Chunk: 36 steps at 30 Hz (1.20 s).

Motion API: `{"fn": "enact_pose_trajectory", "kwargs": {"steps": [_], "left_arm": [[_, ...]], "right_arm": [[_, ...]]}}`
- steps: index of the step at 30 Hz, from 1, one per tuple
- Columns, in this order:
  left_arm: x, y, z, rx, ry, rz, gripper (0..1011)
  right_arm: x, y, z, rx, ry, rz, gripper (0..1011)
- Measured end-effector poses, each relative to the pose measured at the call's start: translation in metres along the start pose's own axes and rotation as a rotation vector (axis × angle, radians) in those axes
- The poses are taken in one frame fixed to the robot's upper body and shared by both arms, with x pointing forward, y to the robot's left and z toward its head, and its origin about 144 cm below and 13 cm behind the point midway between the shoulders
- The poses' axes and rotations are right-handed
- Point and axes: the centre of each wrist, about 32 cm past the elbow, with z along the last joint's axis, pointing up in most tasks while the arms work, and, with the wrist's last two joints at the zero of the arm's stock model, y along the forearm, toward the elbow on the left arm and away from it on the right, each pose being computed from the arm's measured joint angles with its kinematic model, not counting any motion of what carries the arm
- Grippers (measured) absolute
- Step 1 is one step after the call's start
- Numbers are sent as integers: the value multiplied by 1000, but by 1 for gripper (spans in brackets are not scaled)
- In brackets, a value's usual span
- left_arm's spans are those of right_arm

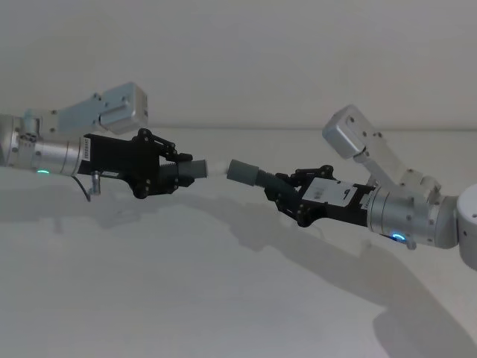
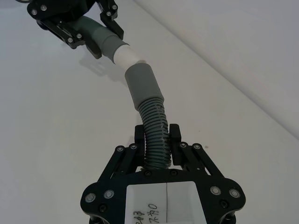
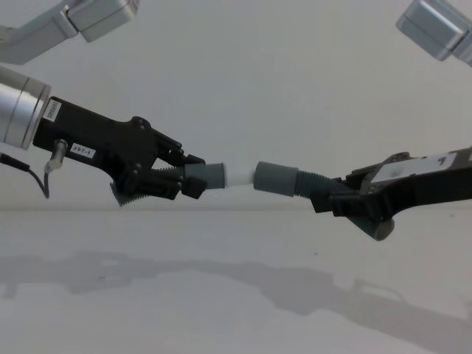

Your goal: Use both hands to pick up one end of the pipe from the table, align the ends, and insert them.

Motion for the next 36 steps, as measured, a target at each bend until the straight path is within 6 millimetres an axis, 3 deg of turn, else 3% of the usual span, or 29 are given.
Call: {"fn": "enact_pose_trajectory", "kwargs": {"steps": [36], "left_arm": [[5, -6, -1, -20, 26, -52, 352]], "right_arm": [[4, -2, 2, 42, -23, 43, 298]]}}
